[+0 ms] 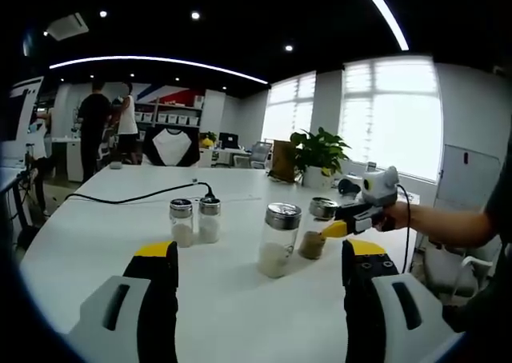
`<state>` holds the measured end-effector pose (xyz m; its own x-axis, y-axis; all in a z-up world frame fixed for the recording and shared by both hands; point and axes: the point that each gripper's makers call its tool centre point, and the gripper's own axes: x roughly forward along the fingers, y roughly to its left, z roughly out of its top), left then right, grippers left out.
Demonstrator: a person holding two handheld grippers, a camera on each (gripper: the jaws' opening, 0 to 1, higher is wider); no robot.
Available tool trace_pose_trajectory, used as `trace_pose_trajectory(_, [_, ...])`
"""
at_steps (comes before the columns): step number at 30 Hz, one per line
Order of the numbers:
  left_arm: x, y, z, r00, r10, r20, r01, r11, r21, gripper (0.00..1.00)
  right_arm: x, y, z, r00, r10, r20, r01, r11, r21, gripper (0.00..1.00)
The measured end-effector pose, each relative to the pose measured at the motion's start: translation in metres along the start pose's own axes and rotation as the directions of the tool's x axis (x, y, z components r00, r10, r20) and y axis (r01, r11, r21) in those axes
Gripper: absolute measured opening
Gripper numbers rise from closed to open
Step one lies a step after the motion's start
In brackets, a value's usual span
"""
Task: Rotate the seasoning bottle until the label or dispensing opening points toward the visible target arrow and the bottle remains upright within the marked orientation range
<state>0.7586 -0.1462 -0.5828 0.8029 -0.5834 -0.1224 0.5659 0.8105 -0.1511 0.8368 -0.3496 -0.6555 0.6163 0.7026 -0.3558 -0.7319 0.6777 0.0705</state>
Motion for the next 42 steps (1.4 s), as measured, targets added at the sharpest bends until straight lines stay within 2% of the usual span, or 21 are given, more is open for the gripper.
trace_pose_trajectory(6, [0.0,-0.002,-0.002,1.0,-0.006,-0.005,0.006,1.0,-0.002,0.89,-0.007,-0.001,0.001,0.997,-0.063,0.037,0.061,0.997,0.038,0.56])
trace_pose_trajectory(10, [0.001,-0.002,-0.002,1.0,-0.006,-0.003,0.006,1.0,-0.003,0.89,-0.009,0.0,0.002,0.989,-0.136,0.048,0.134,0.99,0.043,0.56])
trace_pose_trajectory(12, [0.002,-0.003,-0.002,1.0,-0.009,-0.004,0.009,1.0,-0.005,0.89,-0.013,-0.005,0.005,0.971,-0.226,0.076,0.219,0.971,0.096,0.55])
trace_pose_trajectory(13, [0.002,-0.004,-0.002,1.0,-0.011,-0.004,0.011,1.0,-0.004,0.89,-0.013,-0.004,0.005,0.966,-0.241,0.087,0.231,0.966,0.113,0.55])
trace_pose_trajectory(14, [0.002,-0.005,-0.002,1.0,-0.013,-0.004,0.013,1.0,-0.004,0.89,-0.013,0.001,0.002,0.967,-0.243,0.077,0.234,0.967,0.105,0.55])
trace_pose_trajectory(16, [0.002,-0.006,-0.003,1.0,-0.016,-0.004,0.016,1.0,-0.004,0.89,-0.015,-0.004,-0.001,0.946,-0.318,0.061,0.314,0.947,0.064,0.54])
trace_pose_trajectory(17, [0.002,-0.005,-0.003,1.0,-0.016,-0.006,0.016,1.0,-0.004,0.89,-0.015,-0.002,0.001,0.944,-0.321,0.075,0.317,0.946,0.065,0.54])
trace_pose_trajectory(19, [0.001,-0.005,-0.004,1.0,-0.013,-0.007,0.013,1.0,-0.005,0.89,-0.014,-0.002,0.003,0.934,-0.344,0.098,0.332,0.936,0.12,0.54])
trace_pose_trajectory(22, [0.0,-0.004,-0.003,1.0,-0.011,-0.005,0.011,1.0,-0.003,0.89,-0.012,-0.001,0.003,0.924,-0.369,0.103,0.361,0.928,0.089,0.54])
trace_pose_trajectory(26, [0.001,-0.004,-0.002,1.0,-0.01,-0.002,0.01,1.0,-0.008,0.89,-0.006,0.005,0.003,0.912,-0.398,0.102,0.387,0.915,0.109,0.54])
trace_pose_trajectory(28, [0.002,-0.004,-0.004,1.0,-0.012,-0.006,0.012,1.0,-0.01,0.89,-0.004,0.003,0.003,0.89,-0.445,0.1,0.43,0.892,0.14,0.54])
trace_pose_trajectory(31, [0.003,-0.006,-0.004,1.0,-0.019,-0.007,0.019,1.0,-0.01,0.89,-0.001,0.003,0.004,0.875,-0.473,0.106,0.457,0.878,0.141,0.54])
trace_pose_trajectory(33, [0.003,-0.006,-0.003,1.0,-0.02,-0.007,0.02,1.0,-0.009,0.89,-0.002,0.0,0.006,0.853,-0.51,0.106,0.491,0.856,0.163,0.54])
trace_pose_trajectory(37, [0.003,-0.005,-0.004,1.0,-0.016,-0.008,0.016,1.0,-0.012,0.89,0.0,-0.005,0.01,0.827,-0.555,0.088,0.537,0.828,0.162,0.54])
trace_pose_trajectory(40, [0.003,-0.006,-0.006,1.0,-0.02,-0.014,0.02,1.0,-0.012,0.89,0.003,-0.004,0.01,0.831,-0.549,0.089,0.52,0.824,0.225,0.54])
trace_pose_trajectory(42, [0.003,-0.006,-0.006,1.0,-0.02,-0.013,0.02,1.0,-0.011,0.89,0.003,-0.005,0.01,0.823,-0.561,0.091,0.533,0.817,0.222,0.54])
